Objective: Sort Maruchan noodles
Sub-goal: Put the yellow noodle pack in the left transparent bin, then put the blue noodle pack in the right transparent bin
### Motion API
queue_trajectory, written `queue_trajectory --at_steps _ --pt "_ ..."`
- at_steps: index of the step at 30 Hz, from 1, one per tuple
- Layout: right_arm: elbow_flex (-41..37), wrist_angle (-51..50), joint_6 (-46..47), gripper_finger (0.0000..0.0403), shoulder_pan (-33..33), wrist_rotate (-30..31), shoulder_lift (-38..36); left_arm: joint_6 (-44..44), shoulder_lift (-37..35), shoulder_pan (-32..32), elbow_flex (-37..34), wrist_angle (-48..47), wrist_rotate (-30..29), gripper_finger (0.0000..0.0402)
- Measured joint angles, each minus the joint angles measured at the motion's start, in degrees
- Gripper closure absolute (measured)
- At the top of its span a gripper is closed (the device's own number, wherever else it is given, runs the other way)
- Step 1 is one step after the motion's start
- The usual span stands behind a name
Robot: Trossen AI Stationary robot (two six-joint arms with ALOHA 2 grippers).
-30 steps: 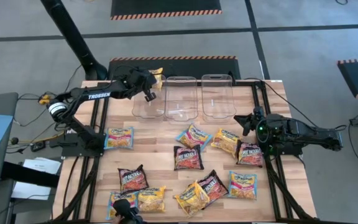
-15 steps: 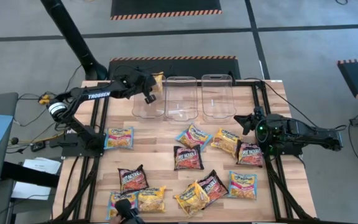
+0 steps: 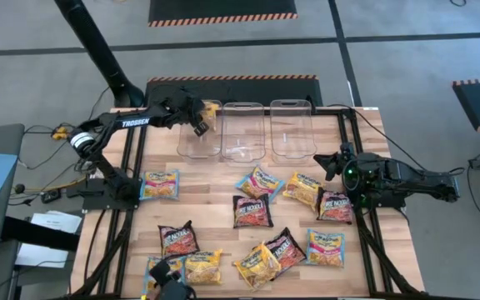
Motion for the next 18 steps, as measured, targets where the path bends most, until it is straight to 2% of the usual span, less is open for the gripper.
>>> queue_trajectory --at_steps 8,18 --pt "0.0 0.0 0.0 0.0321 0.0 0.0 0.0 -1.7 -0.1 -0.1 0.0 -1.4 2.0 0.0300" --pt "0.0 2.2 0.5 0.0321 0.0 0.0 0.0 -5.0 -7.5 -0.1 0.0 -6.6 4.1 0.0300"
